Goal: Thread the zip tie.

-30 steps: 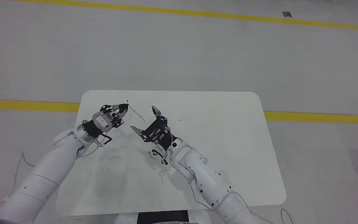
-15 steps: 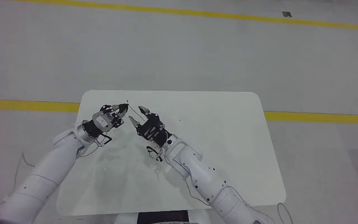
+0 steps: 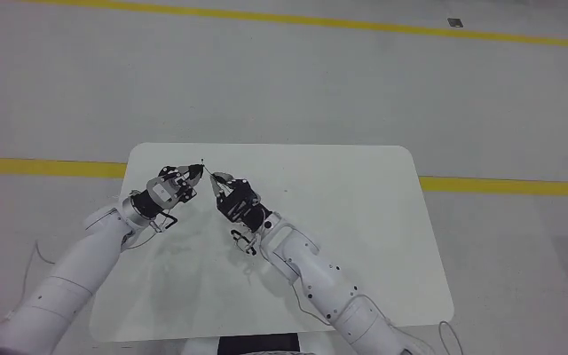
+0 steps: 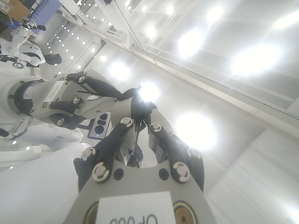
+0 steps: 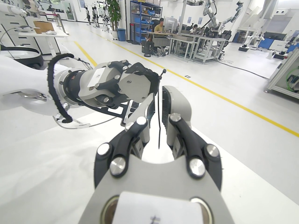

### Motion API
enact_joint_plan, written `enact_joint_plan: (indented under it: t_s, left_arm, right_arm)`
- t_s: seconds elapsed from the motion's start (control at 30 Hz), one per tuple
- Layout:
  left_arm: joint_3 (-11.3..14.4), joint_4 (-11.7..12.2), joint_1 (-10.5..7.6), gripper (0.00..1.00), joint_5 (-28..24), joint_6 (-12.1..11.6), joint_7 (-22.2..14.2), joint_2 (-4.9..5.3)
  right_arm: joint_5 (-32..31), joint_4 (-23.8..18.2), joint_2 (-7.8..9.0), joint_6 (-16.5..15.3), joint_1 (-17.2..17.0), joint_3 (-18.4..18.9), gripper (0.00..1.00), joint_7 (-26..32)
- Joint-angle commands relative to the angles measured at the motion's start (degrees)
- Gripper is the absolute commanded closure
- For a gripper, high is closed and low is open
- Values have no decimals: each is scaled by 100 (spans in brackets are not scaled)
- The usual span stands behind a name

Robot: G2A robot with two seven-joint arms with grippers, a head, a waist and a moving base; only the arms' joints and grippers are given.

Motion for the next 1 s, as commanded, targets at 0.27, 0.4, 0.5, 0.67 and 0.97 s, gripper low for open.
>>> enact_joint_plan:
  t_s: [0.27, 0.4, 0.5, 0.67, 0.97]
  left_arm:
    - [0, 0, 0, 100, 0, 0, 0, 0]
    - [0, 0, 0, 100, 0, 0, 0, 0]
    - [0, 0, 0, 100, 0, 0, 0, 0]
    - [0, 0, 0, 100, 0, 0, 0, 0]
    - [0, 0, 0, 100, 0, 0, 0, 0]
  right_arm:
    - [-84, -27, -9, -14, -27, 20, 100, -4]
    - [-115, -52, 8, -60, -84, 77, 100, -44]
    - [-155, -87, 29, -77, -146, 143, 100, -64]
    - [-125, -185, 52, -39, -260, 246, 100, -74]
    - [-116, -298, 88, 13, -426, 398, 100, -21]
